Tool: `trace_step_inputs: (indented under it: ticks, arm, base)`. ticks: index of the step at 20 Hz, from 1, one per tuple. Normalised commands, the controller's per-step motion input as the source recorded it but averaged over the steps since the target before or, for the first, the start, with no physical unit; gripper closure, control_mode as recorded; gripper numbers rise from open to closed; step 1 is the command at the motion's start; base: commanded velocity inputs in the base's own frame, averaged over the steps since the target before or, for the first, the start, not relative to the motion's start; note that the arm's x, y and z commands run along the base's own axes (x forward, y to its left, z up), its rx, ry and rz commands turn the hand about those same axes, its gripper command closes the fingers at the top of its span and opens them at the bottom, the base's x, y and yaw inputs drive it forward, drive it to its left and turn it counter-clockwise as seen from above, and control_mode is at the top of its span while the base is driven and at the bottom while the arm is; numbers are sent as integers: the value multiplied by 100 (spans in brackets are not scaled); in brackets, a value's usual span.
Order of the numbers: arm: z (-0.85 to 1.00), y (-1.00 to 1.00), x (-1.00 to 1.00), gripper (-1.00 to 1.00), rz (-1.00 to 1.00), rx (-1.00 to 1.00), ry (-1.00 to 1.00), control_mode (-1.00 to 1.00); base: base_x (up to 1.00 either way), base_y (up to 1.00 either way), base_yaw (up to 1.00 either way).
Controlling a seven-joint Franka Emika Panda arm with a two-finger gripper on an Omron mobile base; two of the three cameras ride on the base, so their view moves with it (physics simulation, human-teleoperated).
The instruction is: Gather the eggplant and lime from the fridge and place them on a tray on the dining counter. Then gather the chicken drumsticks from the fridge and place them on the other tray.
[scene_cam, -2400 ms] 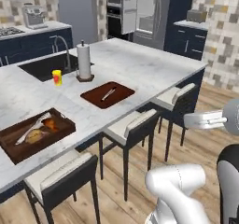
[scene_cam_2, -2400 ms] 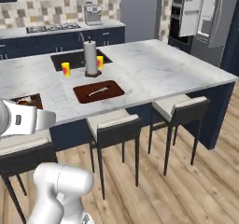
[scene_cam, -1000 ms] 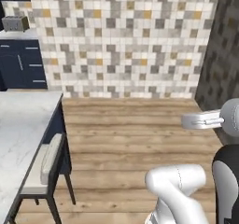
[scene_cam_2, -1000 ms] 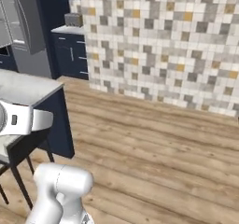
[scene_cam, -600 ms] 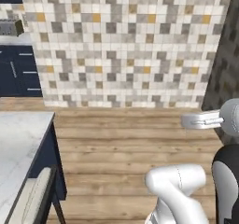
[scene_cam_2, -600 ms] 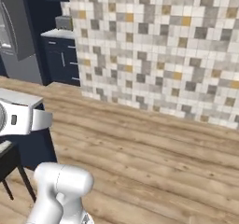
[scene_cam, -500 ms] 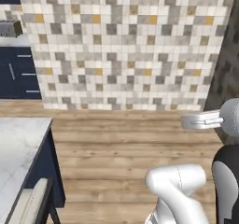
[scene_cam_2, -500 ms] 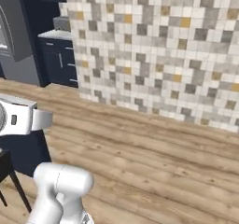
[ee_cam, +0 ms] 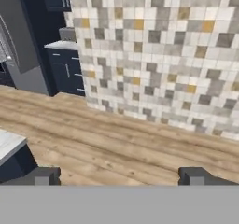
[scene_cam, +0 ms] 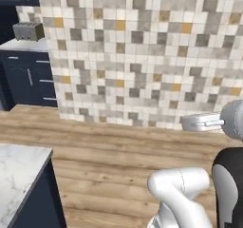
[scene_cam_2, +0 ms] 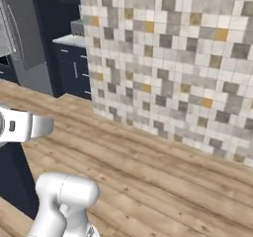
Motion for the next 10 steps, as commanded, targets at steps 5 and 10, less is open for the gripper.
trace_step_inputs:
  ticks: [5,10]
  arm:
    - [0,0,0,-100,0,0,0,100]
    - [0,0,0,-100,0,0,0,100]
  base:
    - [98,0,72]
    - [80,0,94]
